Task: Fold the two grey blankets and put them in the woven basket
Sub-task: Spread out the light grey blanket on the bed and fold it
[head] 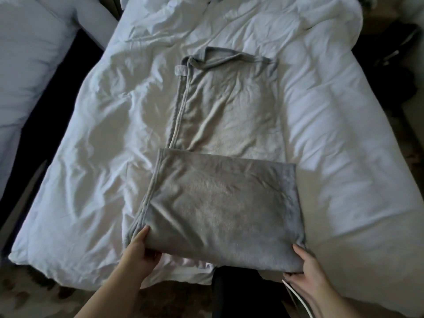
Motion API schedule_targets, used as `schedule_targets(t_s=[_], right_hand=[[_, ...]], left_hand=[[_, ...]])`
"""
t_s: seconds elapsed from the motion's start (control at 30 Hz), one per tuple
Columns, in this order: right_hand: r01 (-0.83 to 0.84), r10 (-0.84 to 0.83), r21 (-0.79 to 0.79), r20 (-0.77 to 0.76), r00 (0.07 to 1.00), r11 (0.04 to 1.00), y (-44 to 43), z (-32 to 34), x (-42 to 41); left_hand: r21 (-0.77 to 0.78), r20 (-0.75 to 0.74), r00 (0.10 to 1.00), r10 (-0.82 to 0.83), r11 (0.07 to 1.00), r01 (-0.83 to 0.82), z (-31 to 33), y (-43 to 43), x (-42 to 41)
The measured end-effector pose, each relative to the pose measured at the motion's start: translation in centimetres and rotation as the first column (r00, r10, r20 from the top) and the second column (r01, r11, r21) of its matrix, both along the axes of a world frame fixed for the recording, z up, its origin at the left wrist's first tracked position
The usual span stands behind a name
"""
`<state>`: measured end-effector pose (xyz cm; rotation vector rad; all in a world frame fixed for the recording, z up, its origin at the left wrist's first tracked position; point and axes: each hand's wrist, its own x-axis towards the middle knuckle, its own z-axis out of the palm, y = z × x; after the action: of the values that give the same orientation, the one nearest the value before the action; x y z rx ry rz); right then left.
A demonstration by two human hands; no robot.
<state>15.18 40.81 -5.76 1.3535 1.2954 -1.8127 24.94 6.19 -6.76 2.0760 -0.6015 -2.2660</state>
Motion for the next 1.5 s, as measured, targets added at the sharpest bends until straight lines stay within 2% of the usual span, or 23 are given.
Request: schedule_targets(t_s=[0.13,0.27,0.4,0.6,0.73,0.97,1.13,1.37,1.5], right_hand=[[-0.083,0.086,0.054,-0.067,0.994,0.995,0.4,3.1,0.3],[0.054,-0.051,0.006,-0.222,0.974,0.999,1.0,6.5,0.1],[0.152,-0.190,-0.124,-0.402,0.896,0.980,1.3,11.7,0.6],[0.174,-0.308,-0.301,-0.486,0.818,0.938,1.2,17.7,3.8],[0.185,-0.338,-0.345,-0.460,0.821,0.920,1.8,17.9,9.3],[0.338,-0.418,-0.322,-0.224,0.881,0.884,4.0,13.7,20.1],[0.364,-0.421,-0.294,-0.158,0.893,0.884,5.0,11.8,24.2],[0.386,-0.443,-0.308,-0.138,0.886,0.869,4.9,12.7,22.9],[0.352,-0.444,-0.362,-0.210,0.871,0.863,4.0,14.7,18.5]], left_hand=[[-0.081,-0.042,0.999,0.035,0.996,-0.038,3.2,0.0,-1.3],[-0.021,-0.225,0.969,0.098,0.994,-0.105,8.1,-0.2,-0.8],[0.021,-0.408,0.904,0.129,0.991,-0.132,13.7,-0.6,0.7],[0.054,-0.548,0.820,0.164,0.986,-0.161,18.2,-0.8,5.5],[0.073,-0.558,0.815,0.157,0.987,-0.140,18.4,-0.2,10.3],[0.115,-0.407,0.897,0.174,0.984,-0.139,15.1,1.7,19.7],[0.160,-0.358,0.917,0.175,0.979,-0.125,13.5,2.1,24.3],[0.174,-0.404,0.889,0.214,0.973,-0.154,14.4,2.5,23.2],[0.182,-0.479,0.845,0.238,0.969,-0.170,15.8,2.0,19.2]])
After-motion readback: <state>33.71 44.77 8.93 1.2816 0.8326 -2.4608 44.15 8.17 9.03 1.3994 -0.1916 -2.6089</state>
